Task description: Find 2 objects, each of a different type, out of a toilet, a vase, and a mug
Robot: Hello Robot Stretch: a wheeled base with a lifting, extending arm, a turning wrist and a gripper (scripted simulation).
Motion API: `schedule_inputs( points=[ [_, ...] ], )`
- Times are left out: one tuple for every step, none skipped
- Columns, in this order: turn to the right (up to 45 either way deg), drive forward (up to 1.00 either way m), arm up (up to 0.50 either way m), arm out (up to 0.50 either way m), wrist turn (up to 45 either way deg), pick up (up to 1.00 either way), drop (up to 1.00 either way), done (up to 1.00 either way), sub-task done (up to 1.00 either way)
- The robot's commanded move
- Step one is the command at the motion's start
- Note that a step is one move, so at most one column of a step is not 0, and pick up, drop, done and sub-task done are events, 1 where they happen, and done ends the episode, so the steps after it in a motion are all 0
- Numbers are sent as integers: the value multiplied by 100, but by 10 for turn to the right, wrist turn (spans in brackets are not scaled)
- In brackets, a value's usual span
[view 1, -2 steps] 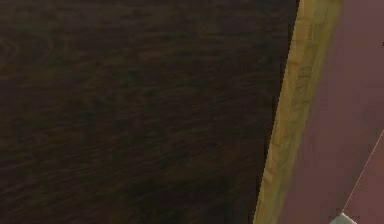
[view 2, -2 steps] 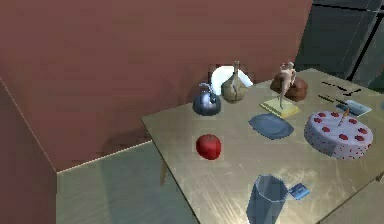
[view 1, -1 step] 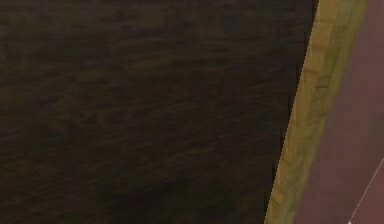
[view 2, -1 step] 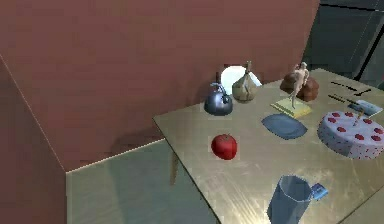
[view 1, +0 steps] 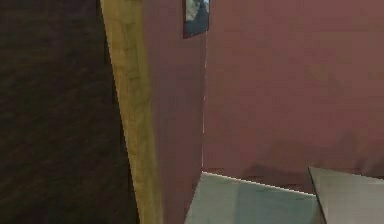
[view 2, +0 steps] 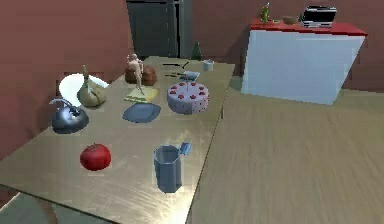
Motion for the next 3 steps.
schedule_inputs(
  points=[
    [210, 0, 0, 0, 0, 0, 0, 0, 0],
    [0, 100, 0, 0, 0, 0, 0, 0, 0],
    [240, 0, 0, 0, 0, 0, 0, 0, 0]
  ],
)
